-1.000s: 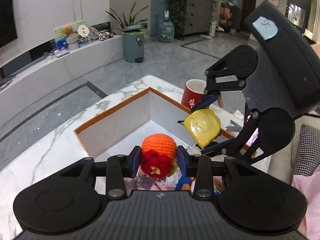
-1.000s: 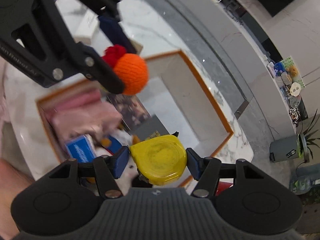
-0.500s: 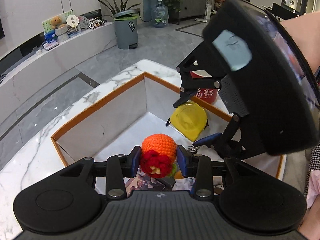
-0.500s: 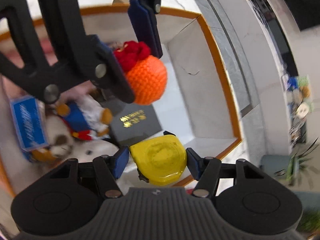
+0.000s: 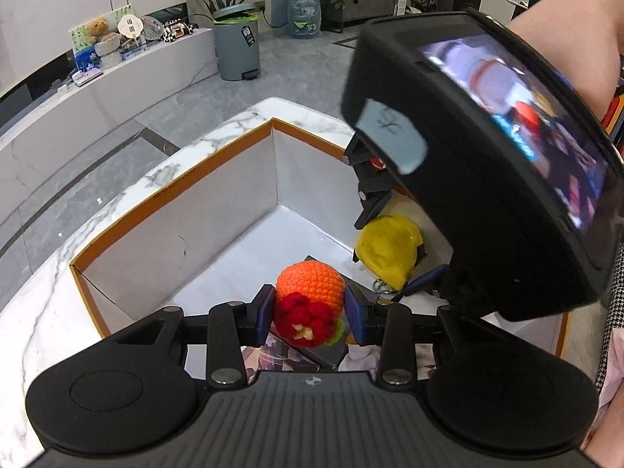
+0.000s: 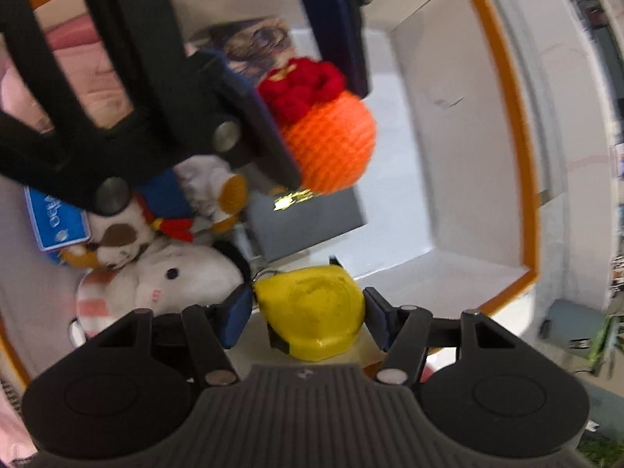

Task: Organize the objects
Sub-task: 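Carry the crochet ball and tape measure over the orange shoebox with both grippers, then lower the crochet ball with the left gripper while the right lowers the tape measure, then open both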

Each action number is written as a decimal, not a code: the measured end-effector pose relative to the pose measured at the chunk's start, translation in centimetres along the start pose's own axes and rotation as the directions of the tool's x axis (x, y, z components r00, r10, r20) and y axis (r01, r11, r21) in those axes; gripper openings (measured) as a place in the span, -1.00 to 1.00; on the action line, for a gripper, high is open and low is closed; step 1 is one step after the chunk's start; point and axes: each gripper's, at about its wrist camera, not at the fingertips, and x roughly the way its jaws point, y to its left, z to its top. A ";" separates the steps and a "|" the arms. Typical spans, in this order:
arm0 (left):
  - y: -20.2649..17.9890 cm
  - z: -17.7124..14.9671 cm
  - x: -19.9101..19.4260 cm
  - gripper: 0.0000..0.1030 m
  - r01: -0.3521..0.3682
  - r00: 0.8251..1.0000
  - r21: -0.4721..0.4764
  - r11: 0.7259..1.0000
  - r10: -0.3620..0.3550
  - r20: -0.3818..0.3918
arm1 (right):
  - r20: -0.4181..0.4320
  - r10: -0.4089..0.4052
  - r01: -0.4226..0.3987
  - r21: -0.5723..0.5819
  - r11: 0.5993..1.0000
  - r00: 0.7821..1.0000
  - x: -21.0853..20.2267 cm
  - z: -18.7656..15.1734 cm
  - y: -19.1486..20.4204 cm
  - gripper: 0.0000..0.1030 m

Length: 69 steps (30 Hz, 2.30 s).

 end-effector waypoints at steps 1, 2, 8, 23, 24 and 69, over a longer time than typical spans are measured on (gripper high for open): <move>0.0 -0.1 0.1 -0.15 0.003 1.000 0.000 1.000 -0.003 -0.002 | -0.004 0.009 -0.009 0.000 1.000 1.000 0.2 0.1 -0.1 0.23; -0.1 -0.1 0.1 -0.15 0.005 1.000 0.002 1.000 -0.005 -0.004 | -0.005 0.015 -0.015 0.004 1.000 1.000 0.3 0.2 -0.2 0.23; -0.1 -0.3 0.7 -0.15 0.008 1.000 -0.007 1.000 -0.008 -0.009 | 0.011 0.032 -0.032 -0.003 0.999 0.999 0.2 0.3 -0.3 0.17; -0.3 1.1 2.5 -0.15 -0.002 1.000 0.000 1.000 0.002 -0.012 | 0.074 -0.047 0.046 0.022 0.999 0.996 -2.2 -0.9 1.2 -0.78; -0.3 0.9 2.5 -0.15 -0.004 1.000 -0.002 1.000 0.004 -0.016 | 0.065 -0.048 0.047 0.012 0.999 0.997 -1.9 -0.8 1.4 -0.81; -1.9 1.4 4.7 -0.28 0.161 0.967 -0.019 0.987 -0.161 -0.197 | 0.192 -0.065 0.033 0.164 0.986 0.979 -6.6 1.6 5.7 -0.54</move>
